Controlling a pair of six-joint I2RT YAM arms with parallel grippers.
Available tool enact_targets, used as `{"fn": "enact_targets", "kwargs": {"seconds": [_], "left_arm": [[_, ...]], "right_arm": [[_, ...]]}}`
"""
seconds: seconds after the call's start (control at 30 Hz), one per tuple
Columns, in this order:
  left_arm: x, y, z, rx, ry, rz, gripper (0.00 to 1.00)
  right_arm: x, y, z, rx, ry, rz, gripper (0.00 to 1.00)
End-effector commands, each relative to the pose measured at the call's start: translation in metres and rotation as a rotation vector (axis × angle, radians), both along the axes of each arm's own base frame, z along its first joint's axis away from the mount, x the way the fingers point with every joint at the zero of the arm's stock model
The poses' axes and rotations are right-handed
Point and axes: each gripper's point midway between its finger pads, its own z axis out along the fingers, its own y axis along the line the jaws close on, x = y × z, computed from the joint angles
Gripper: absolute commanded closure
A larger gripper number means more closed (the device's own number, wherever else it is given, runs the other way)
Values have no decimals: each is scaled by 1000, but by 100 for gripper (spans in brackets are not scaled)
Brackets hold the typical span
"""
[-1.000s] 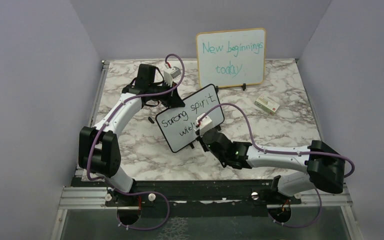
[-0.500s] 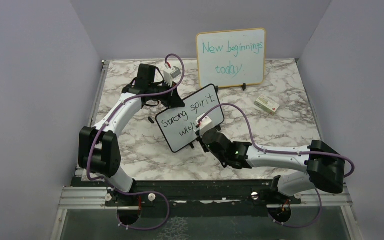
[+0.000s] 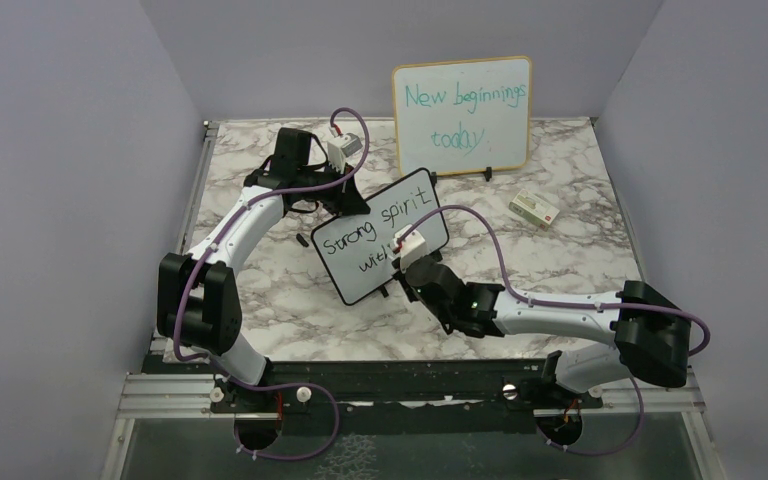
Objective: Write a sentence on the whiteboard
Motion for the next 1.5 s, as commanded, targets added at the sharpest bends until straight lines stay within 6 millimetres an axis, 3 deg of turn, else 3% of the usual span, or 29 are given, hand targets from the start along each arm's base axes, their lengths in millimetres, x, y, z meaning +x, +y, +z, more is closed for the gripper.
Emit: {"fn": "enact_targets", "kwargs": {"seconds": [0.0, 0.57, 1.47], "left_arm": [[-7, 7, -27, 82, 37, 12, 100], [-7, 7, -25, 83, 34, 13, 100], [-6, 7, -25, 81, 34, 13, 100]], "right_arm": [[13, 1, 24, 60, -62, -40, 99], [20, -2, 32, 65, -88, -63, 100], [3, -14, -5, 2, 42, -42, 100]]}}
